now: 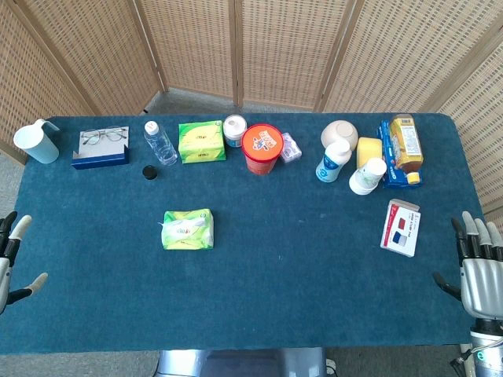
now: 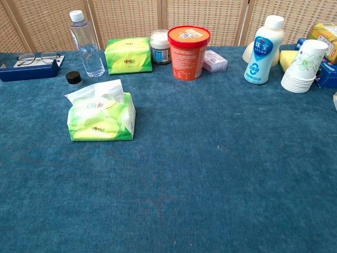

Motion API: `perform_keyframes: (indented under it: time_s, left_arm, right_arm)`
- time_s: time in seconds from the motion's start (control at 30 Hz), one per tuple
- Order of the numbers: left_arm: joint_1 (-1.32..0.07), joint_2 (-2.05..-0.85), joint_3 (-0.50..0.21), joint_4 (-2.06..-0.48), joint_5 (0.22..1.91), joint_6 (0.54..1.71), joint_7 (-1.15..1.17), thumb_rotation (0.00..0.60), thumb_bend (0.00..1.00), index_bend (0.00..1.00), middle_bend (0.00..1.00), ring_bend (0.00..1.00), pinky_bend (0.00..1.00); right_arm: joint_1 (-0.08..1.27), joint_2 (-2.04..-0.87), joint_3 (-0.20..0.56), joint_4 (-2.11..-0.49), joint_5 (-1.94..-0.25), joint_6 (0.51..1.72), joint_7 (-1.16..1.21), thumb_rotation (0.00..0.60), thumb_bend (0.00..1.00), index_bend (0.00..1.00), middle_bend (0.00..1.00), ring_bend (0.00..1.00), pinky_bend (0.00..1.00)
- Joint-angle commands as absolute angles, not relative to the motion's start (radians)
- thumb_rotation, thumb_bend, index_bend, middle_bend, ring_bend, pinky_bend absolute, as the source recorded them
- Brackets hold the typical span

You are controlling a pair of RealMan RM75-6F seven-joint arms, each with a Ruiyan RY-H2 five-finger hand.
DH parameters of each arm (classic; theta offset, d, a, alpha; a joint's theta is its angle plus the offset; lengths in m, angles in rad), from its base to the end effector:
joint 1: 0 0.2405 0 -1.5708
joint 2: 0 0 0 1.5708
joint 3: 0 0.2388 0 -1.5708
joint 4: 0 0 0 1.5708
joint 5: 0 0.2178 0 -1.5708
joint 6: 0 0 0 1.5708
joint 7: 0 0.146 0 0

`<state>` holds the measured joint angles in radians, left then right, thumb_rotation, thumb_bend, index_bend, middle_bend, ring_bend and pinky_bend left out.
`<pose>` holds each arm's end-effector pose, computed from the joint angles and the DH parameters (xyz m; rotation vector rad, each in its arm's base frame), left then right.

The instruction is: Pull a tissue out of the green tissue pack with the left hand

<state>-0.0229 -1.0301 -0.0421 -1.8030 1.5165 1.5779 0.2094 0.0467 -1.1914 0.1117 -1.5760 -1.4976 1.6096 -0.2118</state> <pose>-0.2712 0.1609 0.1647 -1.3553 -0.7939 -0.8351 -0.2946 -0.1822 0.1517 1.2950 -0.6699 0.8431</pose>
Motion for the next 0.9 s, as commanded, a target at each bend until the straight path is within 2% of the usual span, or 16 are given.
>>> perform_keyframes:
  time_s: [0.03, 0.23, 0.47, 0.77, 0.9]
  left_arm:
    - [-0.024, -1.031, -0.043, -1.802, 1.517, 1.577, 0.207, 0.6, 0.0, 0.0, 0.0, 0.0, 0.0]
    - [-0.033, -1.034, -0.051, -1.814, 1.495, 1.557, 0.184, 0.6, 0.0, 0.0, 0.0, 0.0, 0.0]
    - [-0.153, -1.071, -0.09, -1.848, 1.468, 1.393, 0.208, 0.6, 0.0, 0.0, 0.0, 0.0, 0.0]
    - [-0.391, -1.258, -0.186, -1.853, 1.347, 1.14, 0.39, 0.6, 0.0, 0.0, 0.0, 0.0, 0.02]
    - [-0.477, -1.352, -0.227, -1.821, 1.26, 1.084, 0.495, 0.6, 0.0, 0.02, 0.0, 0.0, 0.06]
  right_arm:
    - [0.047, -1.188, 0.11, -1.583, -1.494, 1.603, -0.214, 0.6, 0.0, 0.0, 0.0, 0.0, 0.0]
    - [0.049, -1.184, 0.108, -1.591, -1.488, 1.588, -0.219, 0.6, 0.0, 0.0, 0.0, 0.0, 0.0]
    - [0.051, -1.171, 0.109, -1.607, -1.479, 1.574, -0.207, 0.6, 0.0, 0.0, 0.0, 0.0, 0.0]
    - [0.053, -1.15, 0.107, -1.612, -1.473, 1.554, -0.165, 0.6, 0.0, 0.0, 0.0, 0.0, 0.0]
    - [0.057, -1.147, 0.108, -1.608, -1.466, 1.541, -0.16, 0.6, 0.0, 0.0, 0.0, 0.0, 0.0]
